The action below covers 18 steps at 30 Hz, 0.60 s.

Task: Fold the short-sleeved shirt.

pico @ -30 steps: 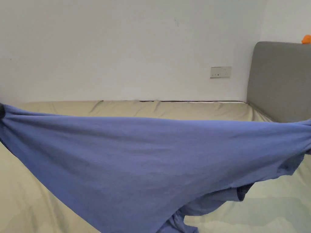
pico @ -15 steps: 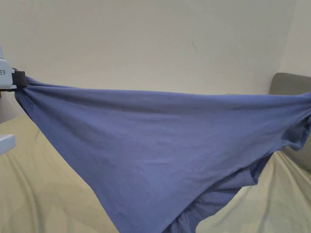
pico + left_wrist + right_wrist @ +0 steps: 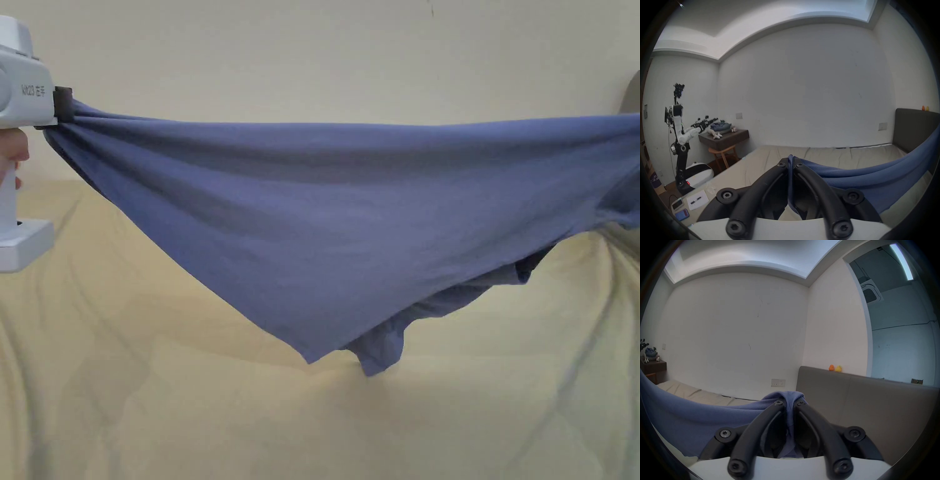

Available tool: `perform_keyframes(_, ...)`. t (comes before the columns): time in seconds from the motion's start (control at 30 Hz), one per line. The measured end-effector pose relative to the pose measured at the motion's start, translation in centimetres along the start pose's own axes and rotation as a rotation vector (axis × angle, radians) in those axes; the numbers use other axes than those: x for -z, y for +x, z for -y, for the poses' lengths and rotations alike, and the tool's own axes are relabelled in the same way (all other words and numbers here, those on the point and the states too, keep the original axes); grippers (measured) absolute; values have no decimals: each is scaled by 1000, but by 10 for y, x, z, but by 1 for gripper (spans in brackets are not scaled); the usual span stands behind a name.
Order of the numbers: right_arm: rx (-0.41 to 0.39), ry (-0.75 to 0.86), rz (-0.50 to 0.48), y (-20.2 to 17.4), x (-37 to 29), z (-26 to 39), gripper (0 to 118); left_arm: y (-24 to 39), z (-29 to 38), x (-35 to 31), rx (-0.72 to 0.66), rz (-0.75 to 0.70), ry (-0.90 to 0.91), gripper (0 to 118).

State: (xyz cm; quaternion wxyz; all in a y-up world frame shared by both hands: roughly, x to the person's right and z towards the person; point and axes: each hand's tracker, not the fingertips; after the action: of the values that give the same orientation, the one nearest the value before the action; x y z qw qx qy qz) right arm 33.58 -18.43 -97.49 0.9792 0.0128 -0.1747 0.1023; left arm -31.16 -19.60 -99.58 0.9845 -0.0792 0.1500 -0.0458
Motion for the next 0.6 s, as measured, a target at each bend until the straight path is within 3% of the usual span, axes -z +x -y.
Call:
perform_keyframes(0.27,-48,-141,-29,-18,10,111,7,46,131,4,31,57,-183,0)
perform_keyframes(0.33,-90,-176,-31,-18,3,134,7,52,151,-2,53,87,-226,0)
perform_keyframes(0.6,-165,-228,-127,16,-73,190,7,34,214,-61,55,177,-320,0)
